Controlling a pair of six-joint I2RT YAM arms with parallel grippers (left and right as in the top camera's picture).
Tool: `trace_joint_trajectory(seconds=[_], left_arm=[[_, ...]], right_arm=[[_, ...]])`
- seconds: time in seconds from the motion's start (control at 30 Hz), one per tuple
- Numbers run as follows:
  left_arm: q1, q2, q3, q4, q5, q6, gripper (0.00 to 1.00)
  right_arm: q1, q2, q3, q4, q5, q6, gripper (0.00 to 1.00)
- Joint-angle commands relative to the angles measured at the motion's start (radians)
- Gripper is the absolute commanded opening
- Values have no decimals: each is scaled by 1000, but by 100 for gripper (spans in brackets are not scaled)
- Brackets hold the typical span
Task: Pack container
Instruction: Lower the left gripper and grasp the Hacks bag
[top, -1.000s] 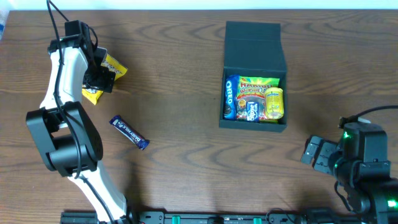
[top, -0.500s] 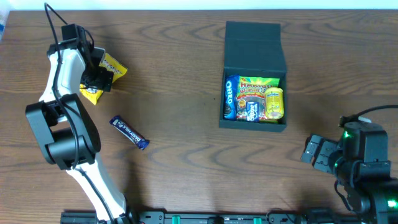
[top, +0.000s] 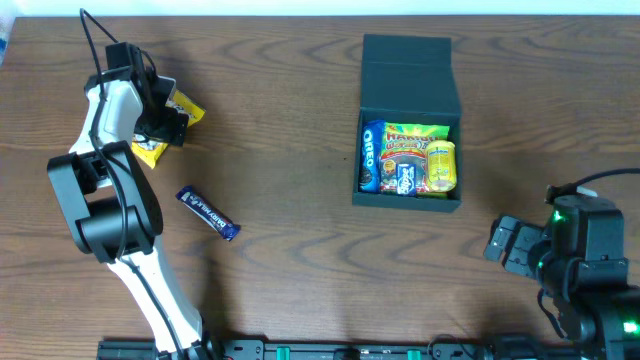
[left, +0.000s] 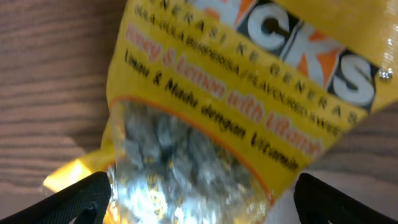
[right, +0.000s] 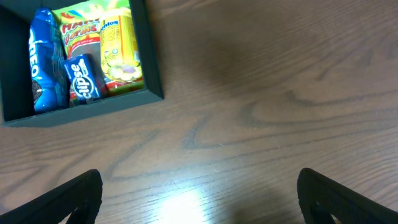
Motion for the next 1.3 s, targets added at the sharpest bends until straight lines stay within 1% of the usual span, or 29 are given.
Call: trace_joint_trajectory(seconds=[0.0, 0.1, 0.33, 0.43, 0.47, 0.53, 0.77, 0.93, 1.0, 1.03, 1.07, 1.17, 1.27], left_arm=[[2, 7, 13, 12, 35, 3, 95], [2, 7, 13, 14, 61, -2, 95], [2, 7, 13, 18, 61, -16, 95], [2, 7, 13, 19, 60, -27, 100], [2, 7, 13, 19, 60, -27, 94], [2, 7, 13, 18, 60, -27, 90], [2, 7, 13, 19, 50, -44, 86], [2, 7, 13, 18, 41, -54, 79], [2, 7, 13, 17, 41, -62, 63], [2, 7, 13, 17, 41, -66, 63], [2, 7, 13, 16, 41, -67, 66], [1, 7, 13, 13, 41, -69, 68], [1, 7, 13, 11, 42, -78, 68]], right_arm=[[-8, -3, -1, 0, 7, 10, 99], [-8, -3, -1, 0, 7, 10, 99], [-8, -3, -1, -1, 7, 10, 99], [-8, -3, -1, -1, 7, 10, 99], [-8, -3, -1, -1, 7, 10, 99], [-8, -3, -1, -1, 7, 10, 99], [-8, -3, -1, 0, 8, 10, 99], [-8, -3, -1, 0, 8, 10, 99], [-8, -3, -1, 0, 8, 10, 99], [-8, -3, -1, 0, 8, 10, 99], [-8, -3, -1, 0, 8, 10, 99], [-8, -3, -1, 0, 8, 10, 99], [-8, -3, -1, 0, 8, 10, 99]])
